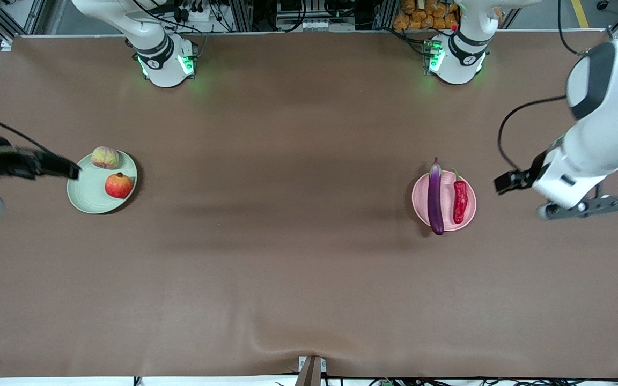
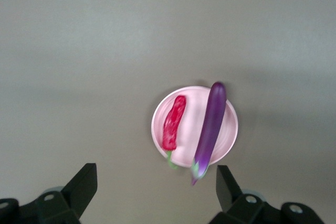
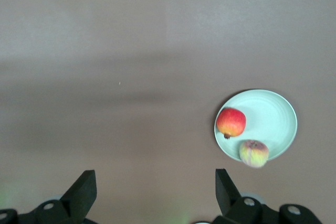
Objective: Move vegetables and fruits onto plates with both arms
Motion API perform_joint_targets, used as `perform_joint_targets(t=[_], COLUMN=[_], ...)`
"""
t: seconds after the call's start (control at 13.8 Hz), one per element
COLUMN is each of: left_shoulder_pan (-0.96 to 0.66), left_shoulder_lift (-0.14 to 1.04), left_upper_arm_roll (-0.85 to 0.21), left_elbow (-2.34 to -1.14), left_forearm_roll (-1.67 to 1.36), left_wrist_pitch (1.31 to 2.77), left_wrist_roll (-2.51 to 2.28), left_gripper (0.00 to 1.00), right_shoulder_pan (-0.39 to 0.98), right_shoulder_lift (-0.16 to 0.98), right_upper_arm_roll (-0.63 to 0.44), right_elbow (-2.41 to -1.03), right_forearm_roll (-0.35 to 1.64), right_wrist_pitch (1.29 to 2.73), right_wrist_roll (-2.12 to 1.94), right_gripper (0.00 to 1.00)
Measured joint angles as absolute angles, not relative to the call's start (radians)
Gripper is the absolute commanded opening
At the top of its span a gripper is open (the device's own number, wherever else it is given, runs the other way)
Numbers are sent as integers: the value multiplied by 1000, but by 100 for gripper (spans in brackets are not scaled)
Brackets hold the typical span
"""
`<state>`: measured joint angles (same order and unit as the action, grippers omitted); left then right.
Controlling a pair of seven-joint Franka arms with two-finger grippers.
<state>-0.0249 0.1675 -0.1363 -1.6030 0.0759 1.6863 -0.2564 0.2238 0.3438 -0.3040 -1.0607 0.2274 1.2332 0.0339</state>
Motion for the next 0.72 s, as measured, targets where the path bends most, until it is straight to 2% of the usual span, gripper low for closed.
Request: perform_joint_targets(t=[0.22,0.43,0.58,0.72], left_shoulder_pan=[-29,-40,-74,-91], left_shoulder_lift=[82,-15,-65,-84], left_upper_arm_roll=[-137,-122,-62,-34], left_elbow=[-1695,-1821,-1878,-1869], left_forearm_roll=[76,76,76,75], left_wrist_pitch=[1688,1751,1788,1796], left_wrist_roll=[-213,-122,-23,17], left_gripper=[100,100,100,100], right_shoulder_pan=[152,18,-46,-51], right_shoulder_lift=[266,224,208,157], right_upper_arm_roll=[-263,-66,38,57], right_elbow=[-1056,-1059,-1099,-1204], right_forearm_roll=[211,117,92,85], right_wrist_pitch=[1153,1142,1177,1264], right_wrist_roll=[31,31,33,33], right_gripper=[100,100,100,100])
